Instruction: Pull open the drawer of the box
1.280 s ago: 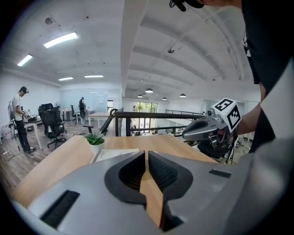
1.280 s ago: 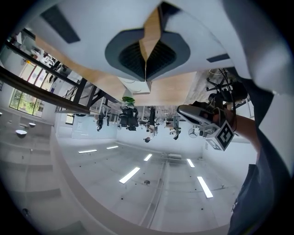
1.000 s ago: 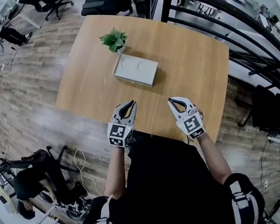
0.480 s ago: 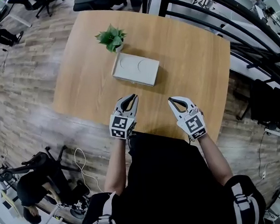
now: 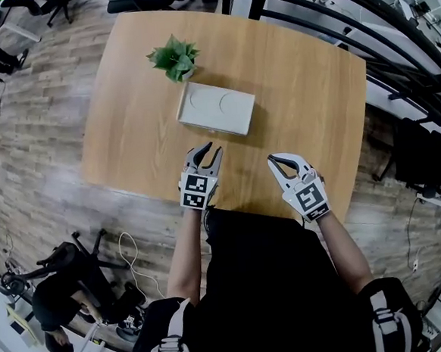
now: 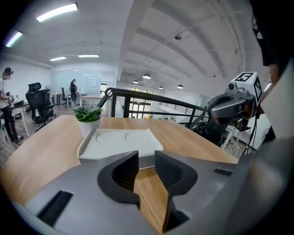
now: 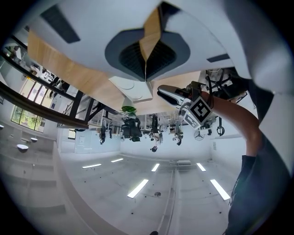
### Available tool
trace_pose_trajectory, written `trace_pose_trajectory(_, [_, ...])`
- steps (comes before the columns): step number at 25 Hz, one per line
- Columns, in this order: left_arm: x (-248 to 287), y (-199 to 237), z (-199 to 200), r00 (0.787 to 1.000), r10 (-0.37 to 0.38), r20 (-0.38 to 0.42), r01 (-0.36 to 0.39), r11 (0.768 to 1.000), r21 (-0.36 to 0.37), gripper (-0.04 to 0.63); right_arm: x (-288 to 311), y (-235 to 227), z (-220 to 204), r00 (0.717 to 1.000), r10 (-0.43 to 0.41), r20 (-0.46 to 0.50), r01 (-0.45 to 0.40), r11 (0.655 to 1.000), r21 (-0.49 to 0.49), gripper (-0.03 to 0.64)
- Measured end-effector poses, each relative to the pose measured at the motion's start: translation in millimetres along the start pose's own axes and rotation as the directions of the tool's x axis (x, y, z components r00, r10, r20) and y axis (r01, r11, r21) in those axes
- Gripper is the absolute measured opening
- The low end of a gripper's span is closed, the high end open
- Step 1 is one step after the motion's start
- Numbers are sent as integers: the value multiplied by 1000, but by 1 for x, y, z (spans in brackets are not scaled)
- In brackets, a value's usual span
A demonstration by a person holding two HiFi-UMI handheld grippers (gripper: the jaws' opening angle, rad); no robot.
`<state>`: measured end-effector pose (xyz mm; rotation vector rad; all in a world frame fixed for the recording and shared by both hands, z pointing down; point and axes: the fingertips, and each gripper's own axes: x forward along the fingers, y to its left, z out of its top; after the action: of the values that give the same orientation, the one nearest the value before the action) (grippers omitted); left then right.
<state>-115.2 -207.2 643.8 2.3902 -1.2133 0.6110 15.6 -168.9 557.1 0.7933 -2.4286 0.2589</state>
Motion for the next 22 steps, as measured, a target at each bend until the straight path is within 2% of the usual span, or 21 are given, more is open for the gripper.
trace_pose_trajectory(12, [39,28,-28,995,56,-87,-56,998,1,111,9,-6,-15,999,-4,-52,4,1000,12,25])
trace_pose_trajectory(22, [63,48,-48,986,80,-146,-90,994,-64,132,20,-3,-10,998,7,-66,-6,1000,16,25])
